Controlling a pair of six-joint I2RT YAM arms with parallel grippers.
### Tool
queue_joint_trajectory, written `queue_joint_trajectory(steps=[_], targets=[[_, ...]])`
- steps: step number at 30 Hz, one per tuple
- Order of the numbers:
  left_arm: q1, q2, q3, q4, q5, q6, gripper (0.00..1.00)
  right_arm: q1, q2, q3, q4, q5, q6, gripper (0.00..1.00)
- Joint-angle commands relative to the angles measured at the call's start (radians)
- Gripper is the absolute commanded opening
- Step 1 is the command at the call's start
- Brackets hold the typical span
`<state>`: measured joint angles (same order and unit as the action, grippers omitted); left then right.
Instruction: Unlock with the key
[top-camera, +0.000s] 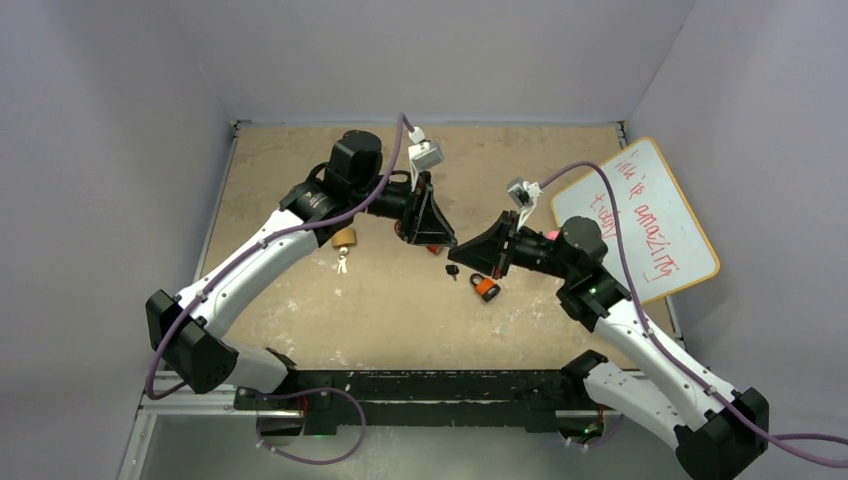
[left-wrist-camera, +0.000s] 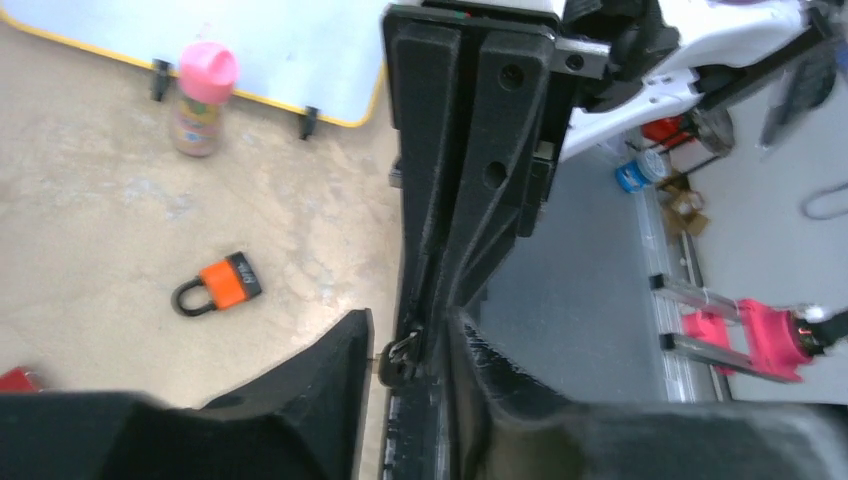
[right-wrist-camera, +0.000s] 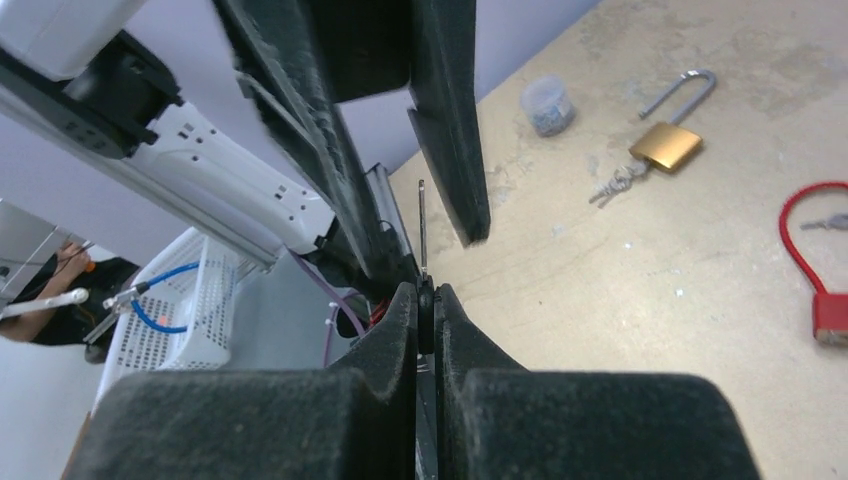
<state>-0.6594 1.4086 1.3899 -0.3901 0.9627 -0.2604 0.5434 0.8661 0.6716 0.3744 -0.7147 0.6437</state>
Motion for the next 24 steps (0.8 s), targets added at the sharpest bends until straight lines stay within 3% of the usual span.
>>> queue_joint_trajectory(steps=[1, 5, 9, 17, 21, 24], targets=[[0.033, -0.031, 0.056, -0.006, -0.194, -0.027, 0.54, 0.002, -0.027, -0.006, -0.127, 0.164, -0.045, 0.00], [0.050, -0.022, 0.043, -0.098, -0.599, -0.134, 0.75, 0.003, -0.037, -0.016, -0.329, 0.491, -0.085, 0.00], [0.041, 0.011, 0.013, -0.177, -0.766, -0.252, 0.77, 0.002, -0.034, 0.000, -0.529, 0.888, -0.040, 0.00], [-0.028, 0.126, -0.233, 0.225, -0.552, -0.603, 0.72, 0.002, 0.019, 0.036, -0.756, 1.199, 0.104, 0.00], [-0.078, 0.273, -0.207, 0.347, -0.514, -0.706, 0.71, 0.002, 0.019, 0.018, -0.819, 1.249, 0.146, 0.00], [-0.119, 0.386, -0.131, 0.347, -0.528, -0.724, 0.69, 0.002, -0.002, -0.007, -0.804, 1.234, 0.140, 0.00]])
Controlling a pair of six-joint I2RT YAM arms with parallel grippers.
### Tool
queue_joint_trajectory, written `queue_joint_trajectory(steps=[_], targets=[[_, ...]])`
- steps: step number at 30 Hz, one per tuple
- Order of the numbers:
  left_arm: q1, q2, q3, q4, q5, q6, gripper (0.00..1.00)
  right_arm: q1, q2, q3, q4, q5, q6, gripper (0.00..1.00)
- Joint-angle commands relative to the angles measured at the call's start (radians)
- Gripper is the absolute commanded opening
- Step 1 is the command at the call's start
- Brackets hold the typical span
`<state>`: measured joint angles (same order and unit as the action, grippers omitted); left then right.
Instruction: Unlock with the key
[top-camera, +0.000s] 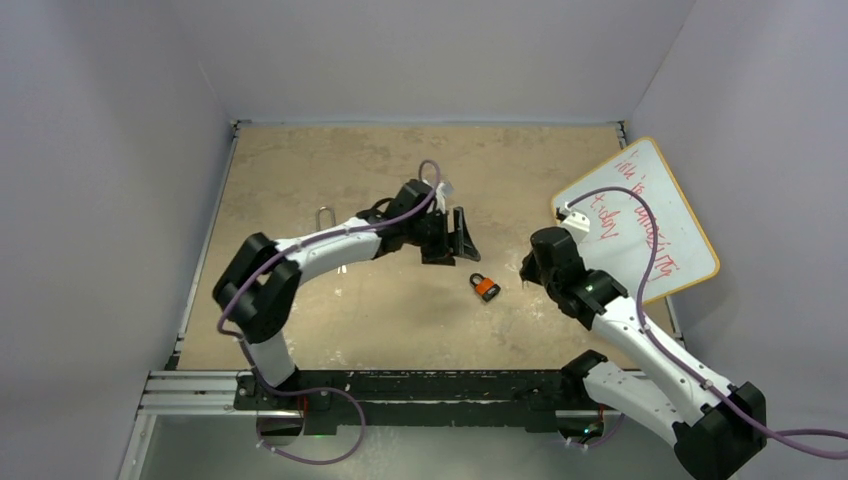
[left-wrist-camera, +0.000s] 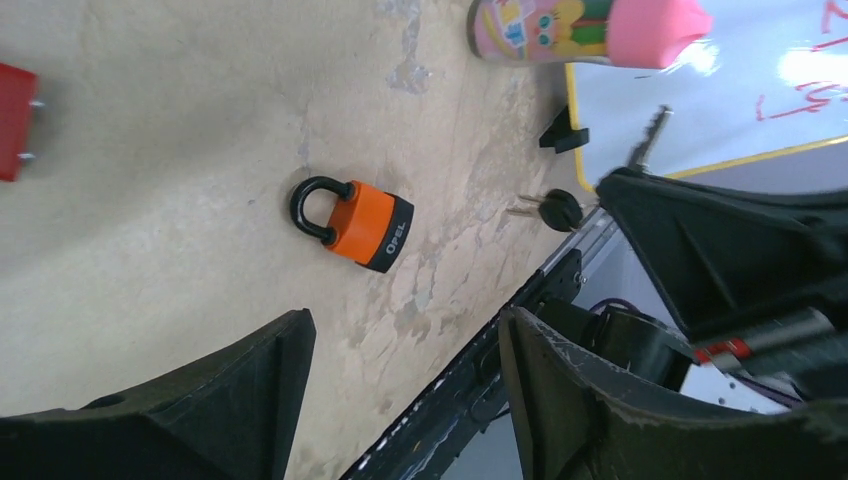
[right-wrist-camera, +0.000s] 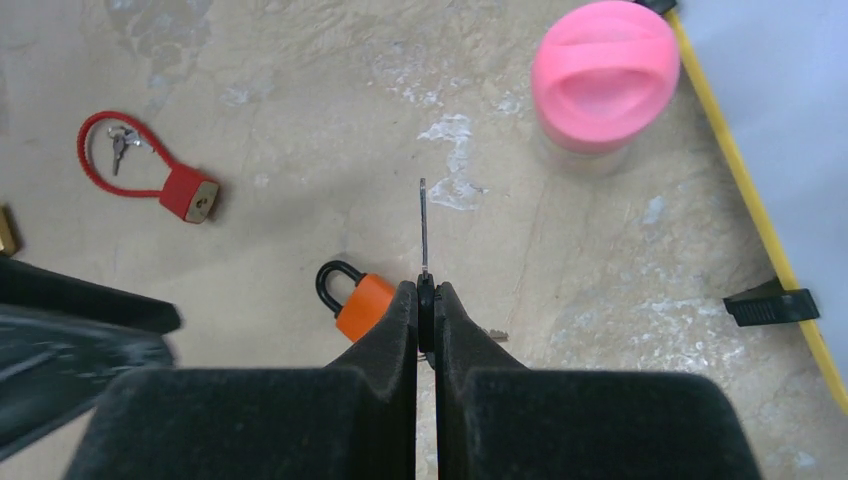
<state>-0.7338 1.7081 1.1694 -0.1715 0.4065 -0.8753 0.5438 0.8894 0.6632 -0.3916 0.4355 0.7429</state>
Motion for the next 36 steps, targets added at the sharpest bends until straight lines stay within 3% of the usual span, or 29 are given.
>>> queue_joint_trajectory(steps=[1, 7, 16, 21, 26, 36], targets=[[-0.057, 0.121, 0.120, 0.088, 0.002, -0.104, 0.68, 0.002, -0.032, -0.005, -0.035, 0.081, 0.038, 0.00], [-0.085, 0.314, 0.224, 0.023, -0.027, -0.115, 0.66, 0.001, -0.030, -0.027, -0.031, 0.068, 0.041, 0.00], [-0.087, 0.413, 0.260, 0.018, -0.022, -0.113, 0.63, 0.001, -0.017, -0.043, -0.027, 0.064, 0.037, 0.00], [-0.089, 0.440, 0.311, -0.177, -0.135, -0.034, 0.63, 0.002, -0.005, -0.050, -0.023, 0.047, 0.036, 0.00], [-0.088, 0.438, 0.355, -0.437, -0.363, 0.129, 0.62, 0.001, 0.003, -0.063, -0.010, 0.021, 0.036, 0.00], [-0.079, 0.238, 0.075, -0.424, -0.404, 0.451, 0.57, 0.001, 0.065, -0.083, 0.086, -0.057, 0.006, 0.00]])
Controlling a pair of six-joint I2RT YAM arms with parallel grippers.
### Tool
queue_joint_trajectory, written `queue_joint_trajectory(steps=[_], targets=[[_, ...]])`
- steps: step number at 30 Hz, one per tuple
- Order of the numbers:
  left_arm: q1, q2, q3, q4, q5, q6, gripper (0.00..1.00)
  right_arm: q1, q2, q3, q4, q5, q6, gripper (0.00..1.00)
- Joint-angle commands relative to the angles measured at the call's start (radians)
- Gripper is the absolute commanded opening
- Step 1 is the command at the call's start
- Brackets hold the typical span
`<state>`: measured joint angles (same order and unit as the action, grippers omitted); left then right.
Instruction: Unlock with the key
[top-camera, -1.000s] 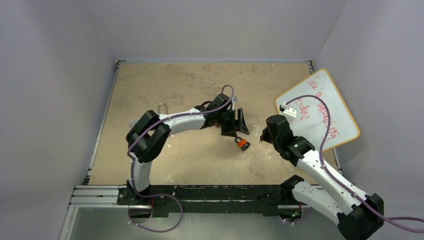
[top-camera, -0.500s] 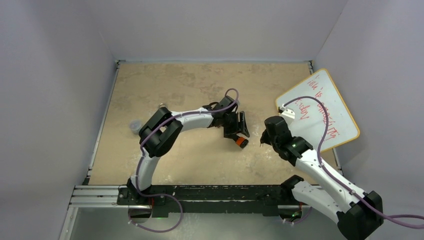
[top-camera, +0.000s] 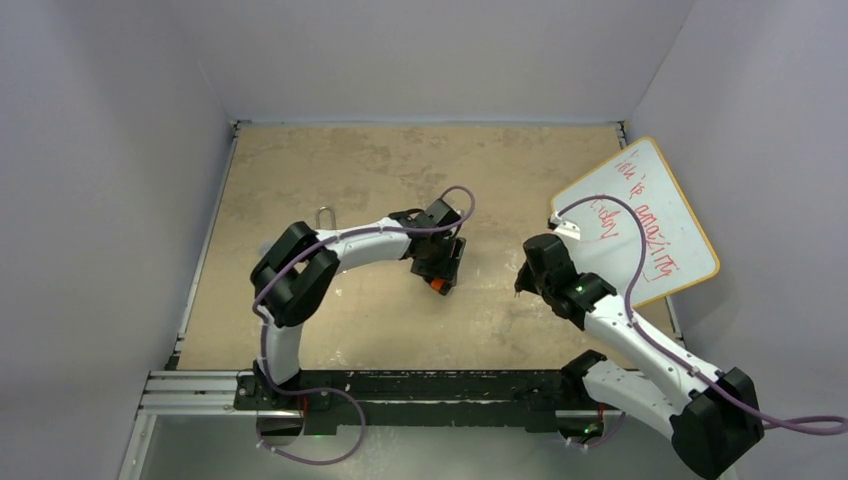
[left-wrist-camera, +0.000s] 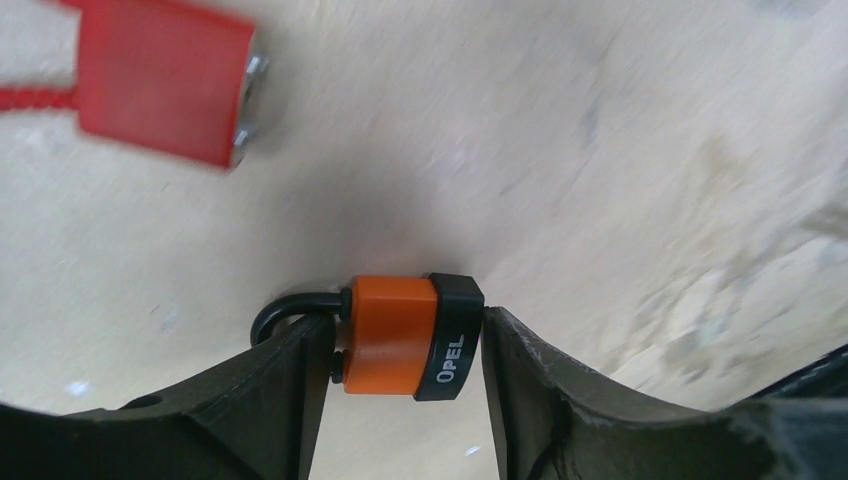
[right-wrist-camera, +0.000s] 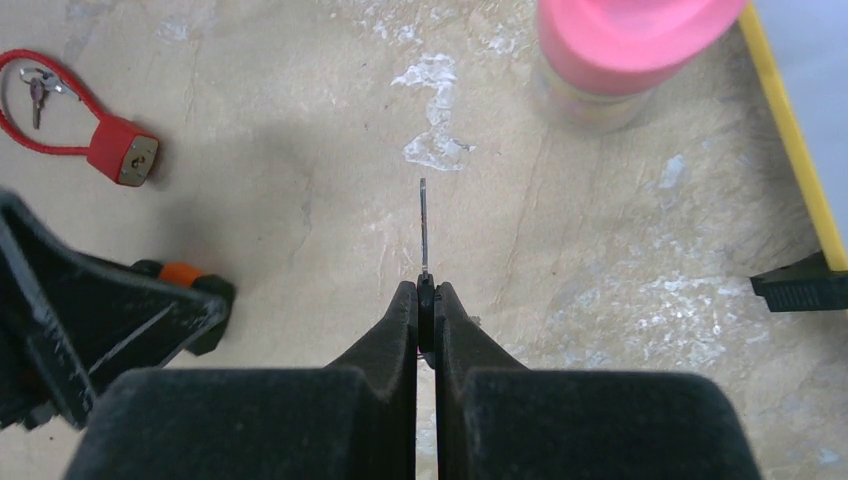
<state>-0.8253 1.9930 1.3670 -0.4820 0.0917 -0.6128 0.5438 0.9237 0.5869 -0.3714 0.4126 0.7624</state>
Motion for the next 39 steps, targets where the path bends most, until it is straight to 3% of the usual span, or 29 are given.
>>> queue_joint_trajectory(steps=[1, 5, 8, 14, 19, 24, 34, 39], targets=[[0.020, -0.065, -0.145, -0.110, -0.089, 0.206, 0.57, 0.002, 0.040, -0.007, 0.077, -0.045, -0.016, 0.00], [0.056, -0.121, -0.157, -0.090, -0.033, 0.223, 0.56, 0.001, 0.073, -0.005, 0.117, -0.087, -0.031, 0.00], [0.061, -0.138, -0.076, -0.132, -0.003, 0.168, 0.63, 0.002, 0.089, -0.008, 0.140, -0.132, -0.037, 0.00], [0.061, -0.143, 0.106, -0.386, -0.036, -0.117, 0.72, 0.001, 0.093, -0.037, 0.181, -0.183, -0.036, 0.00], [0.061, -0.179, 0.073, -0.493, -0.121, -0.415, 0.76, 0.001, 0.121, -0.062, 0.268, -0.235, -0.053, 0.00], [0.062, -0.178, -0.025, -0.461, -0.134, -0.681, 0.83, 0.002, 0.113, -0.085, 0.334, -0.335, -0.099, 0.00], [0.073, -0.050, -0.002, -0.381, -0.171, -0.833, 0.90, 0.002, 0.049, -0.188, 0.534, -0.712, -0.221, 0.00], [0.074, -0.021, -0.012, -0.339, -0.142, -0.883, 0.90, 0.001, 0.060, -0.199, 0.543, -0.757, -0.234, 0.00]])
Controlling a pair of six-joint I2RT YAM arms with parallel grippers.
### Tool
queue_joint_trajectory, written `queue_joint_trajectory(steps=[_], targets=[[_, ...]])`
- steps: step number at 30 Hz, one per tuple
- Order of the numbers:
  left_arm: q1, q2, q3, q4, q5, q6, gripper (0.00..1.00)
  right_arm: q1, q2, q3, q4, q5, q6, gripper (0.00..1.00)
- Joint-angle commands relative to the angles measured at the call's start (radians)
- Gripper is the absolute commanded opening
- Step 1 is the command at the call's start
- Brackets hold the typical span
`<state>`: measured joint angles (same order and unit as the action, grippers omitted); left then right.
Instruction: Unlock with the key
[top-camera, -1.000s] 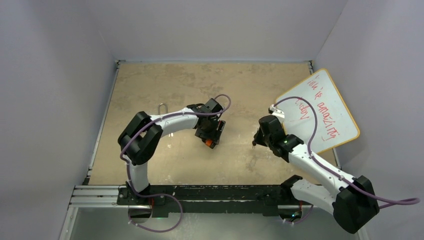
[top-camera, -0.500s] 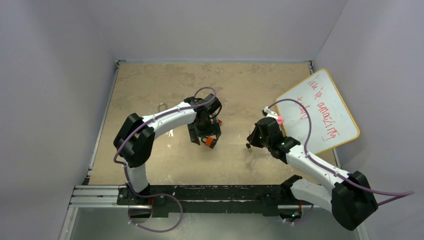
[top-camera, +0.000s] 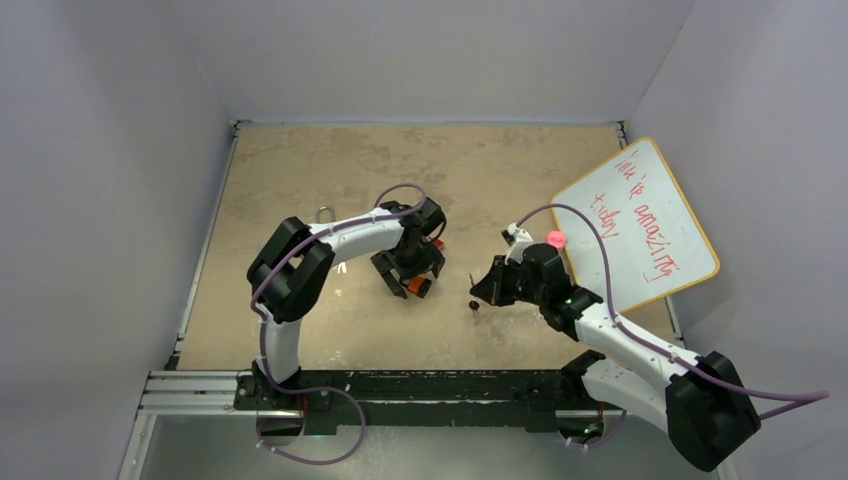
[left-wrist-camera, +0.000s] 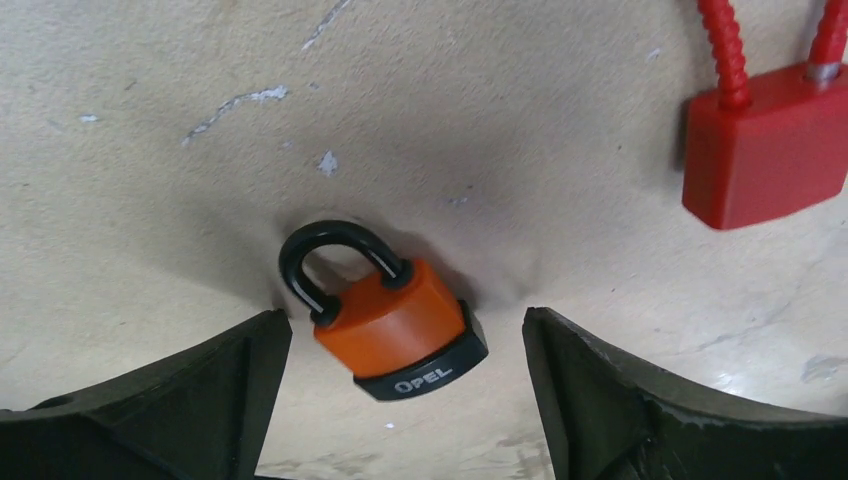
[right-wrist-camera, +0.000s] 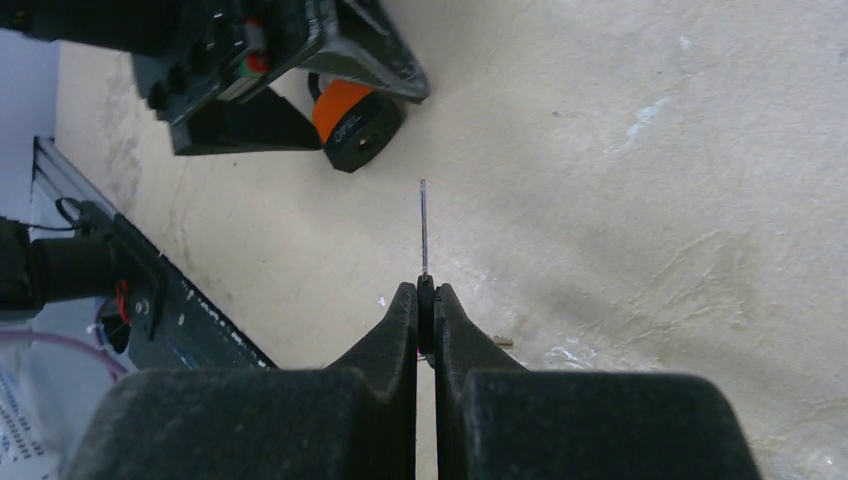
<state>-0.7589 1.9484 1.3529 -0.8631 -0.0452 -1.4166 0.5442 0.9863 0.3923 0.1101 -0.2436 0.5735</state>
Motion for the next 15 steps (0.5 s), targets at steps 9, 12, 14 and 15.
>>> queue_joint_trajectory(steps=[9, 12, 14, 15], targets=[[0.009, 0.059, 0.002, 0.028, 0.007, -0.053, 0.57, 0.001, 0.028, 0.017, 0.014, -0.066, -0.062, 0.00], [0.009, 0.059, -0.011, 0.035, 0.015, -0.019, 0.36, 0.001, 0.050, 0.049, -0.009, -0.075, -0.075, 0.00], [0.008, 0.060, -0.009, 0.034, 0.018, 0.019, 0.25, 0.001, 0.054, 0.062, -0.012, -0.071, -0.078, 0.00], [0.009, 0.058, -0.004, 0.029, 0.016, 0.042, 0.21, 0.001, 0.053, 0.063, -0.005, -0.069, -0.074, 0.00]])
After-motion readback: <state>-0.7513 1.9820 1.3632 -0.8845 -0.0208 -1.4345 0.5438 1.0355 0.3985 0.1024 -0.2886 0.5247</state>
